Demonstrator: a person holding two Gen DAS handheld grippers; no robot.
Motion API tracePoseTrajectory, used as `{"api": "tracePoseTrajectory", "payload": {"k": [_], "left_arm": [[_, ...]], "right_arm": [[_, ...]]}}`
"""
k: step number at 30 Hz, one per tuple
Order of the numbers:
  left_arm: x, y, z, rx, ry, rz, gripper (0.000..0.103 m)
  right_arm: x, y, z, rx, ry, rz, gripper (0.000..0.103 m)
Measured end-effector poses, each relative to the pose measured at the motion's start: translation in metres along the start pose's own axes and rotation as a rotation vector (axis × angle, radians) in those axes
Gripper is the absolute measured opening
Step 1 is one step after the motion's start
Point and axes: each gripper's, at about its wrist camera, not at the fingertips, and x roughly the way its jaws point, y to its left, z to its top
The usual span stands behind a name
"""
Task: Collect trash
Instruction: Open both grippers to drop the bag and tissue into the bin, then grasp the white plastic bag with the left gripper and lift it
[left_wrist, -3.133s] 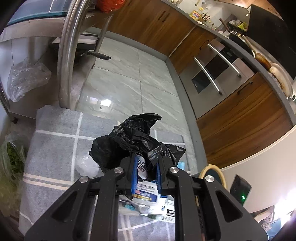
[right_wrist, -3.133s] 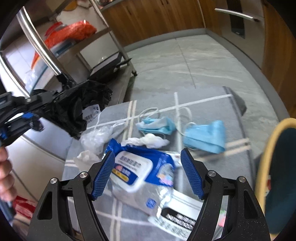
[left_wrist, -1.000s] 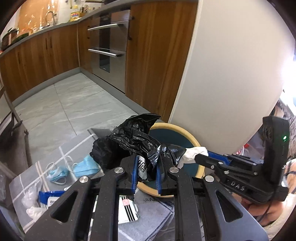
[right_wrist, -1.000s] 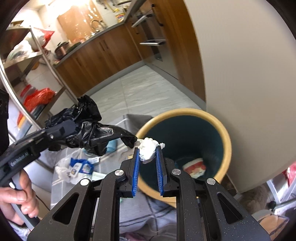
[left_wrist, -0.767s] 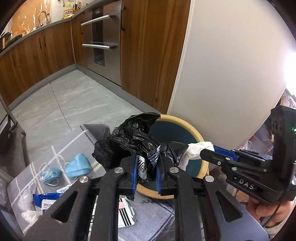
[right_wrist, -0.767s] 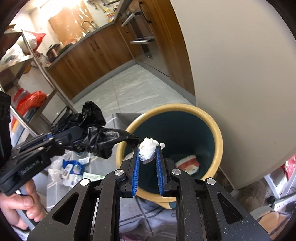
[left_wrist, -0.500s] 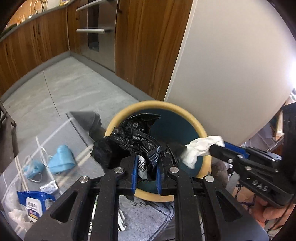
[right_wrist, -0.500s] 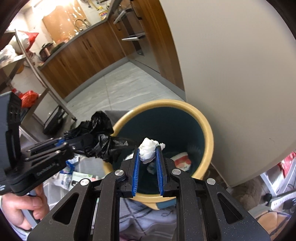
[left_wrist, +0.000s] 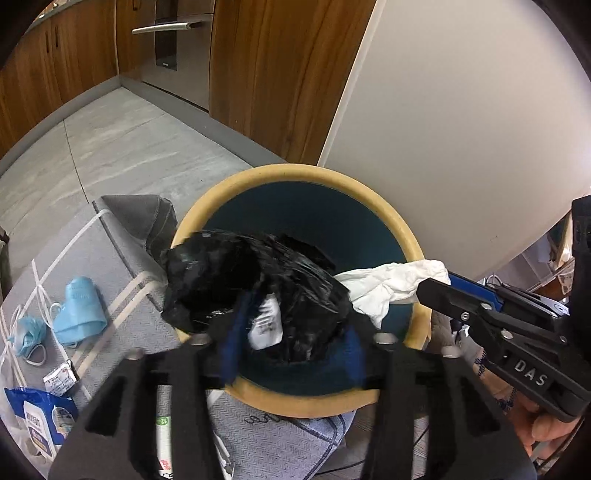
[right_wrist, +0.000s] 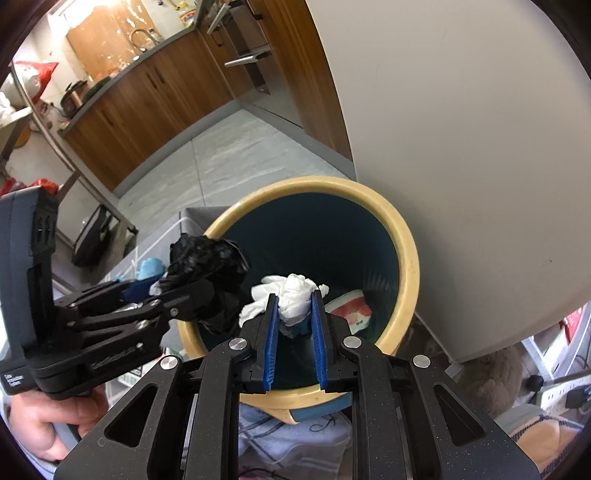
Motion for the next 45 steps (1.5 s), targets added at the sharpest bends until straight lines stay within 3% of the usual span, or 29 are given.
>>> {"api": "tracePoseTrajectory", "payload": {"k": [10,17,25,32,39,45], "left_arm": [[-0.026,0.018,-0.003,-0.053,-0.046,0.01,0.073],[-0.068,0.042,-0.01,-0.121,-0.112,0.035,0.081],[-0.128,0.092,-0.034,-0.191,-0.184,0.164,0.084],[-0.18,0.152,-0.076,-0.343,-0.219,0.267,0.085],[-0.209,0.19,-0.117,-0.475,-0.22,0.351,0.085],[-0.21,0.213,-0.137,-0.552,-0.178,0.393,0.085]], "right_arm": [[0.003,0.003,0.002,0.009,-0.006,-0.003,0.037],[-0.006,0.021,0.005,-0.012,-0.037,0.026,0.048],[-0.008,0.065,0.007,-0.086,-0.04,0.087,0.057],[-0.004,0.104,-0.001,-0.154,-0.021,0.135,0.059],[-0.001,0.135,-0.01,-0.211,0.003,0.163,0.062],[0.003,0.148,-0.016,-0.236,0.02,0.177,0.063]]}}
